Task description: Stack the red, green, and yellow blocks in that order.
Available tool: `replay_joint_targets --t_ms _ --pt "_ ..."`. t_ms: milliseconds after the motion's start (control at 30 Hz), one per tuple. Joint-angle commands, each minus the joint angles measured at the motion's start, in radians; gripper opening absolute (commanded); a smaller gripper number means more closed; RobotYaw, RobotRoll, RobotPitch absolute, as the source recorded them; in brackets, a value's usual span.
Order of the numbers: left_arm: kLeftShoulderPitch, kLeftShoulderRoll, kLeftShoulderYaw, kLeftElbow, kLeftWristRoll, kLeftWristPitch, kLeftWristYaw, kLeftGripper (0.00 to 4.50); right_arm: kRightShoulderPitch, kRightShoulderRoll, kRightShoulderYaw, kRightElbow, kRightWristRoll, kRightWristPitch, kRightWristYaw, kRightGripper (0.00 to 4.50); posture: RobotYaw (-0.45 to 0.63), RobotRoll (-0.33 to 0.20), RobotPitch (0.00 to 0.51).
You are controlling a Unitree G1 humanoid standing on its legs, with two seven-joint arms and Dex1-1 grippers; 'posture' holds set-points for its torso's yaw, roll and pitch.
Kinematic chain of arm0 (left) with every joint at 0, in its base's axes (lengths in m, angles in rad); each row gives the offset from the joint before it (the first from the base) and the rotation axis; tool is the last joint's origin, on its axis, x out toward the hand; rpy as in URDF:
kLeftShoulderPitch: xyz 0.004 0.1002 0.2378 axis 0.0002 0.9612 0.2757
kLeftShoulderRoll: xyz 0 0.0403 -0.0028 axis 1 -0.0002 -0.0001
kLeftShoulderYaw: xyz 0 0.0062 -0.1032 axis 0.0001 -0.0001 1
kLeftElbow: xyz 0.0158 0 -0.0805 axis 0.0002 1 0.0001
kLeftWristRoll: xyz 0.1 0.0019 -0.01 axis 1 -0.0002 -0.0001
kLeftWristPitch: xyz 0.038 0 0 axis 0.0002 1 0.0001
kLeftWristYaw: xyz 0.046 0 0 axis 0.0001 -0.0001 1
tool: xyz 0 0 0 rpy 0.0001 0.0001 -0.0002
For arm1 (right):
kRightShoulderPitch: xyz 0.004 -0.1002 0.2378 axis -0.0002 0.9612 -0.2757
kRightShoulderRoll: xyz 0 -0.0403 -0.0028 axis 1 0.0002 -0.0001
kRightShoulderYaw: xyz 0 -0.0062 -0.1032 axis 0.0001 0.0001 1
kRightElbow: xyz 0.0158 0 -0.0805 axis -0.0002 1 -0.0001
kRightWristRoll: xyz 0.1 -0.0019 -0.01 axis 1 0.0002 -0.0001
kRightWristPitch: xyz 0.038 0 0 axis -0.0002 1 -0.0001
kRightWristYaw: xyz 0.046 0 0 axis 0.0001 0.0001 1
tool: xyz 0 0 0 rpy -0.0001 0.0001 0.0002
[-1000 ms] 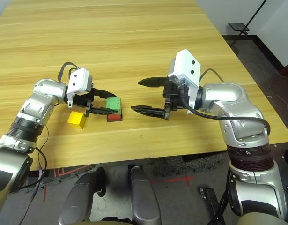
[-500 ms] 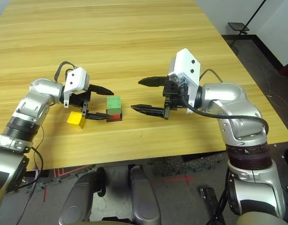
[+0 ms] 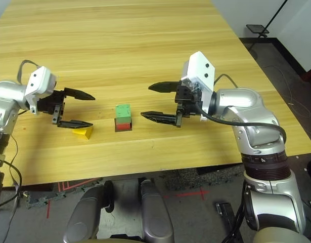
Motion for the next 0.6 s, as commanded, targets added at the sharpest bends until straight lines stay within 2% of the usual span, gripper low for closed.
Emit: replay_joint_targets --t_ms 33,200,300,433,600 --pt "0.041 0.014 0.007 0.006 0.000 -0.055 -0.023 4.49 -0.011 -0.001 0.012 0.017 -0.013 -0.020 0.014 4.50 0.18 0.022 0.213" --pt "0.060 0.013 -0.003 0.062 0.014 -0.155 -0.052 4.49 -0.022 0.004 0.019 0.028 -0.017 -0.027 0.019 4.50 0.18 0.015 0.210" --pt "0.066 0.012 -0.009 0.074 -0.008 -0.152 -0.058 4.49 -0.022 0.002 0.020 0.031 -0.020 -0.030 0.022 4.50 0.18 0.010 0.209" --pt "0.092 0.043 -0.072 0.134 0.033 -0.298 -0.059 4.49 -0.022 0.000 0.016 0.023 -0.019 -0.023 0.023 4.50 0.17 0.007 0.207" --pt "0.071 0.020 -0.096 0.217 0.060 -0.372 -0.058 4.49 -0.017 -0.005 0.011 0.016 -0.019 -0.017 0.028 4.50 0.17 0.000 0.206"
